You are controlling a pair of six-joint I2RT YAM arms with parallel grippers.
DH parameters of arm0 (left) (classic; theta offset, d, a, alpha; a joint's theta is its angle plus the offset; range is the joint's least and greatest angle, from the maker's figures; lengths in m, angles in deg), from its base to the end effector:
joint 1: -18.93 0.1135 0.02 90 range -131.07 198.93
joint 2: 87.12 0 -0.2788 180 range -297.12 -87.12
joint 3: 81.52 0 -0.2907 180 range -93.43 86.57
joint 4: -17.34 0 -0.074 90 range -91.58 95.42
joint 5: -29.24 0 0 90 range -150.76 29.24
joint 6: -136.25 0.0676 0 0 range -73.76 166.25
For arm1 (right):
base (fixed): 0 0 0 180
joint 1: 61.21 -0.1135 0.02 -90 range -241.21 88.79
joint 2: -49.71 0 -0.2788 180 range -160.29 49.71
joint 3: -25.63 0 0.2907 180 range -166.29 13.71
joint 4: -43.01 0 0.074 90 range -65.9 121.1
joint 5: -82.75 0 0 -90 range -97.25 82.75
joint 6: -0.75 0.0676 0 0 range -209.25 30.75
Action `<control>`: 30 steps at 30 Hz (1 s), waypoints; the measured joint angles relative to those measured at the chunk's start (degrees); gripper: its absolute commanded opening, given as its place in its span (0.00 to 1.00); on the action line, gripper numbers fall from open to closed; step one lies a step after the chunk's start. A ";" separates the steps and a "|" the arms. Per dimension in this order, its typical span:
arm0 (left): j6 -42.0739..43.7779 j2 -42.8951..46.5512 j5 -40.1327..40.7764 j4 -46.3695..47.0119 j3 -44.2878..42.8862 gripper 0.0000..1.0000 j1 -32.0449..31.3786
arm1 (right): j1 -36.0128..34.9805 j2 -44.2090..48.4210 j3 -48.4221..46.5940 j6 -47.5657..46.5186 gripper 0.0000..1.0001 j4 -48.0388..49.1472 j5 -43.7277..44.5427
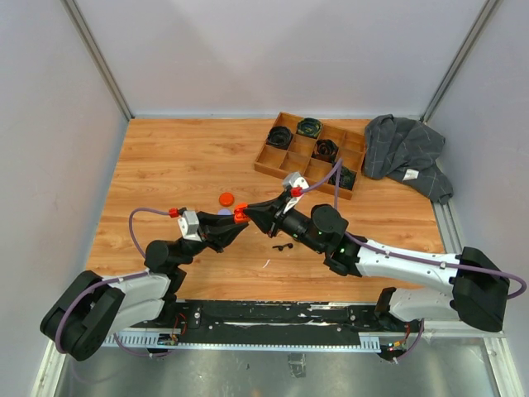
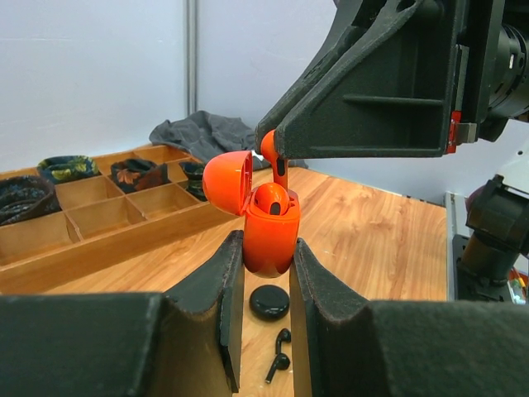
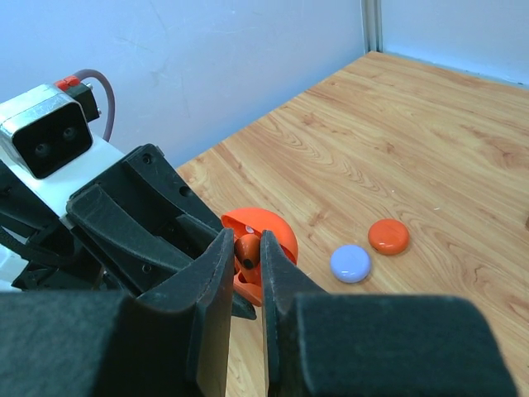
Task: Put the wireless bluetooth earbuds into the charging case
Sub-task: Place the earbud in the charging case.
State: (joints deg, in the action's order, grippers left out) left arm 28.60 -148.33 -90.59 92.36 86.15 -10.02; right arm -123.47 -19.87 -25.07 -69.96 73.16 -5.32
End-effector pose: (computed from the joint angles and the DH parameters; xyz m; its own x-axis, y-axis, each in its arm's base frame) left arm 0.1552 -0.1243 0.1973 0.1216 -0.3678 -0.9219 0.8894 0.4527 -0.0634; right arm 0.1587 0.2969 0.3084 -0.2013 0.3266 -0.9235 -0.8504 0.4095 0.3302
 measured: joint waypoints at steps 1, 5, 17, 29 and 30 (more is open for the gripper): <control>-0.04 0.02 0.09 0.00 0.00 0.00 0.00 | 0.00 0.00 0.13 0.04 0.11 0.31 -0.13; -0.24 0.39 0.39 0.00 0.00 0.00 0.00 | 0.00 0.11 0.98 1.18 0.11 2.10 -0.42; -0.44 1.18 1.01 0.02 0.00 0.00 0.00 | 0.00 0.15 2.49 4.61 0.18 4.94 -0.28; -0.42 1.70 1.79 0.04 0.00 0.00 0.00 | 0.00 0.44 4.20 4.24 0.51 4.74 1.81; -0.42 1.70 1.79 0.04 0.00 0.00 0.00 | 0.02 0.94 4.39 3.85 0.56 4.00 2.01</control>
State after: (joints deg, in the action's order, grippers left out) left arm 28.18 -146.63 -88.79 92.40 86.15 -10.02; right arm -123.45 -18.93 -20.68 -66.12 77.16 -3.31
